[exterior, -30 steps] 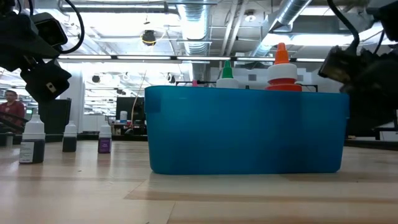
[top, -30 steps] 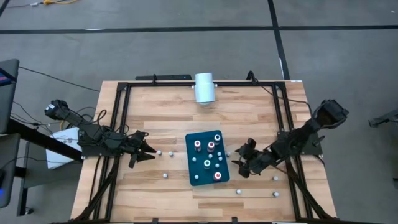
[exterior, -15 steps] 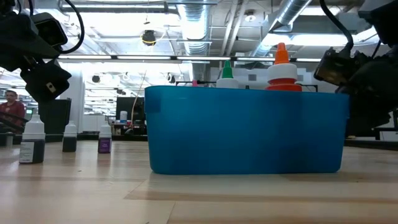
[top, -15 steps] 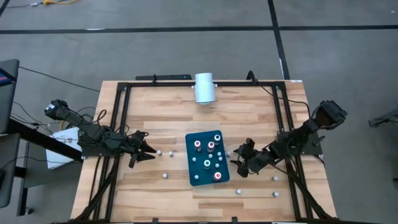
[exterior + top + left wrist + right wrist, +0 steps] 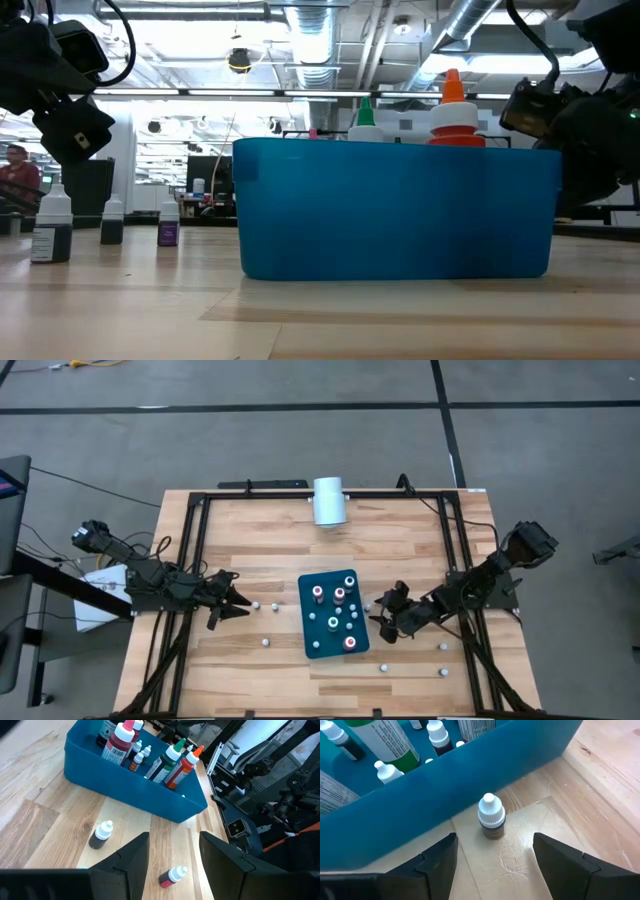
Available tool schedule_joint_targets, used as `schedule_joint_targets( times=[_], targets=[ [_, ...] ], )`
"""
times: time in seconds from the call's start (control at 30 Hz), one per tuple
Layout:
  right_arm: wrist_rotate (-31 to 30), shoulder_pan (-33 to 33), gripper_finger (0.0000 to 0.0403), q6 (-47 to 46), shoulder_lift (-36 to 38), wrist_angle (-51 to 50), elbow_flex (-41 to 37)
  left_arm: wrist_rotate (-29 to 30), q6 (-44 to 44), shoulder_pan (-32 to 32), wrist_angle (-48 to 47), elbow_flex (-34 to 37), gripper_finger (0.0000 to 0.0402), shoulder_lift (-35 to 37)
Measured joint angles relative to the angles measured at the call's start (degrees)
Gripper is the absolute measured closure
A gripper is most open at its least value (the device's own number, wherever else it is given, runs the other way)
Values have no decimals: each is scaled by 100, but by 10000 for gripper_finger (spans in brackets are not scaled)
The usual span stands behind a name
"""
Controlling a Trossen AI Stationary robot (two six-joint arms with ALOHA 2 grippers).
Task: Pick & Place food coloring
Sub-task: Put the small brown food coloring bottle into the blue bin
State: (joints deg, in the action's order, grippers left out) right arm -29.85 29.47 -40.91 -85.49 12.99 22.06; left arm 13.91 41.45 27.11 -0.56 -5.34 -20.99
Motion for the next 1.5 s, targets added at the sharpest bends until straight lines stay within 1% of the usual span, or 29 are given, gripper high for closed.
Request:
schedule_joint_targets(
  times=[0.47,0.73,0.8,0.93,1.1,1.4,1.5],
  targets=[
    [-4,-3,154,38,0,341,5,0,-4,1,-2,0,236,1],
    [34,-232,154,44,0,291,5,0,-4,1,-2,1,236,0],
    [115,-307,154,46,0,282,5,0,-4,2,-2,0,236,1],
    [473,-436,154,91,-4,263,5,0,-6,2,-2,0,236,1],
    [450,-519,154,335,-23,273,5,0,-7,2,-2,0,236,2],
    [668,-645,154,432,-24,293,5,-2,-28,1,-4,0,236,1],
    [726,-645,163,495,-24,300,5,-1,-46,1,-4,0,236,1]
  ],
)
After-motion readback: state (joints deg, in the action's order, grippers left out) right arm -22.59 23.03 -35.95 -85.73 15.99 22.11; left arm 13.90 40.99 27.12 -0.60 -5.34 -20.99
